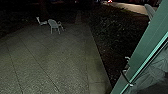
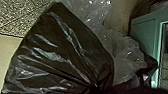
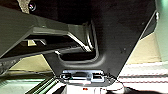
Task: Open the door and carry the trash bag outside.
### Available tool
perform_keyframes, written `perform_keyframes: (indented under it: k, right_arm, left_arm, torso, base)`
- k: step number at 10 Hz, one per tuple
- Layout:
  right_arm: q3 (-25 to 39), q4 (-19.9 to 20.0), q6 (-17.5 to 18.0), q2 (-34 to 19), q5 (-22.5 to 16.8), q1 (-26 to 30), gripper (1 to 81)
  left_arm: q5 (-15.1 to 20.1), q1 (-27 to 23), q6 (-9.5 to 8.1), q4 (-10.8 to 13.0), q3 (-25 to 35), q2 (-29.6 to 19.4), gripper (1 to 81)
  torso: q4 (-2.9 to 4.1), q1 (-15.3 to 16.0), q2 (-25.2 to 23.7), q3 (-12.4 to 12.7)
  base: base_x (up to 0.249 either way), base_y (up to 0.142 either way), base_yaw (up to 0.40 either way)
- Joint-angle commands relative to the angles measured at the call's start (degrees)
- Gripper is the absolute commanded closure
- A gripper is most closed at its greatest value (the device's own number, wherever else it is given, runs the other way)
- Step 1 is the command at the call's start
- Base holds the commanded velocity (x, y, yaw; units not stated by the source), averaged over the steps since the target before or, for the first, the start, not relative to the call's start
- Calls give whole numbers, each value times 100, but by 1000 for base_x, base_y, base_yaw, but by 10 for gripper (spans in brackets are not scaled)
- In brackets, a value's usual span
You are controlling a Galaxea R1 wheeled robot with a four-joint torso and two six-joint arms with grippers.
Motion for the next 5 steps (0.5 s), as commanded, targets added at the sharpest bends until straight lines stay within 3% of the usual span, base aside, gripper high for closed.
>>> perform_keyframes:
  k: [1,3,4,5]
  right_arm:
    - [42,-59,-3,0,-269,70,10]
    - [50,-59,-3,0,-269,79,10]
    - [68,-59,-3,0,-269,79,10]
    - [59,-59,-3,0,-269,70,10]
  left_arm:
    - [543,-379,-21,-341,-10,-368,811]
    - [543,-520,-29,-456,-27,-386,811]
    - [543,-616,-29,-483,-36,-404,811]
    - [543,-722,-29,-527,-45,-439,811]
  torso:
    - [539,0,0,0]
    - [943,0,0,0]
    - [1103,0,0,-278]
    - [1083,0,0,-245]
  base:
    - [0,0,0]
    - [0,0,0]
    - [0,0,0]
    - [0,0,0]
